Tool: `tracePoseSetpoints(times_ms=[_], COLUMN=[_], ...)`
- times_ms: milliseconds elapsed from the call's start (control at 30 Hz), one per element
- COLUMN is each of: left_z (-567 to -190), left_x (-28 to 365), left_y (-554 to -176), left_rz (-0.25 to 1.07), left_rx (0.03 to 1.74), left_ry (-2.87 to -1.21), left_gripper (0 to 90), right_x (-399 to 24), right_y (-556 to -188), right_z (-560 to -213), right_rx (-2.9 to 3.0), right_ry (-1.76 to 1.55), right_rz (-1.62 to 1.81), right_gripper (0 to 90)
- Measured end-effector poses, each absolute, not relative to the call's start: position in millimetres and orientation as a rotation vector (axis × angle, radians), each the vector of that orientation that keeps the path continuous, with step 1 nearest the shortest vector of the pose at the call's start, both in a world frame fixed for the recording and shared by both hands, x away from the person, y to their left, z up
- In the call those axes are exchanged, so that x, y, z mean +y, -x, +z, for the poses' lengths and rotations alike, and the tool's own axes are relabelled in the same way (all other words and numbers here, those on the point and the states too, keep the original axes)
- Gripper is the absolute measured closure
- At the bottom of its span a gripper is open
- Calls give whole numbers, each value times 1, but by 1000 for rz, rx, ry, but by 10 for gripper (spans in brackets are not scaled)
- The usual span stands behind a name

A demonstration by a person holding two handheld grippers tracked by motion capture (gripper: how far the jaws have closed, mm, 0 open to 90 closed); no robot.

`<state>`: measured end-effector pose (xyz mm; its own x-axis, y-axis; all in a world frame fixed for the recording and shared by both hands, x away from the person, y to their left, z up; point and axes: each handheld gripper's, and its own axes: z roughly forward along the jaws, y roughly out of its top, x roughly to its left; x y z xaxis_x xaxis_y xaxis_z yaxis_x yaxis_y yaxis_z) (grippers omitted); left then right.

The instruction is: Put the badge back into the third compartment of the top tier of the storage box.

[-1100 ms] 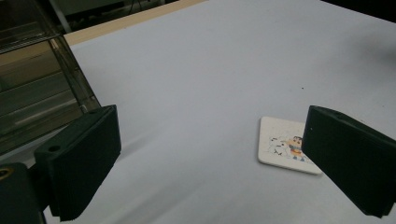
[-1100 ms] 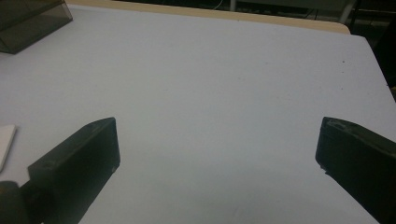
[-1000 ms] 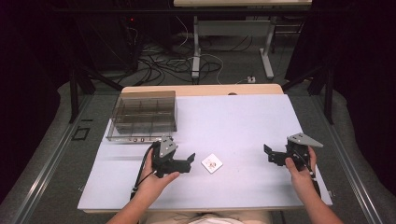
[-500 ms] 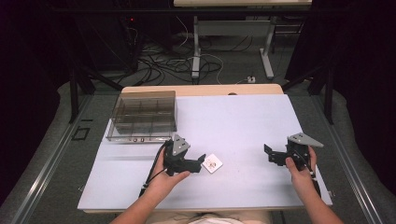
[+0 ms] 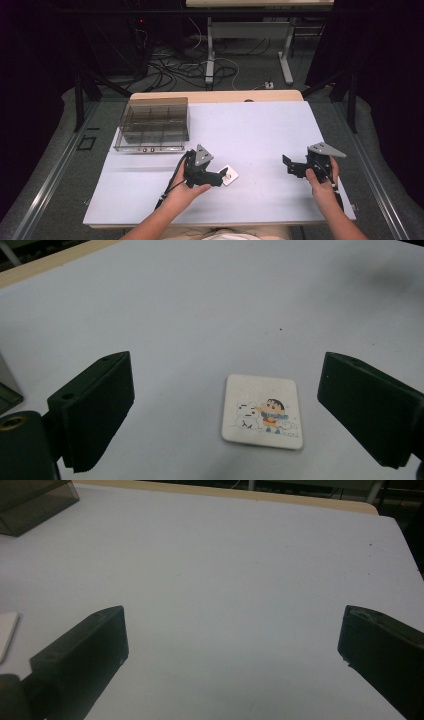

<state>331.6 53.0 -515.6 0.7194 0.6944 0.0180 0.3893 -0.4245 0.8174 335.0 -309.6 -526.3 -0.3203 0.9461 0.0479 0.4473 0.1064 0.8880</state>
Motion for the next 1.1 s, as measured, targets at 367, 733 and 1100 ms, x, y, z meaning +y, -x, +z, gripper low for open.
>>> tracePoseSetpoints(times_ms=[367,733,1100], left_z=[-527,-538,-545], left_x=[38,26,21], left_y=[-334,-336,-340], left_rz=[421,394,360], left_rx=[796,770,767], left_ry=[-2101,-2163,-2206], left_gripper=[109,160,164], right_x=[-311,-311,-310], right_y=[-335,-335,-335], right_z=[-526,-526,-526], right_rx=[1831,1843,1846], right_ry=[-1347,-1351,-1360], right_rz=[1156,1152,1154], right_gripper=[0,0,0])
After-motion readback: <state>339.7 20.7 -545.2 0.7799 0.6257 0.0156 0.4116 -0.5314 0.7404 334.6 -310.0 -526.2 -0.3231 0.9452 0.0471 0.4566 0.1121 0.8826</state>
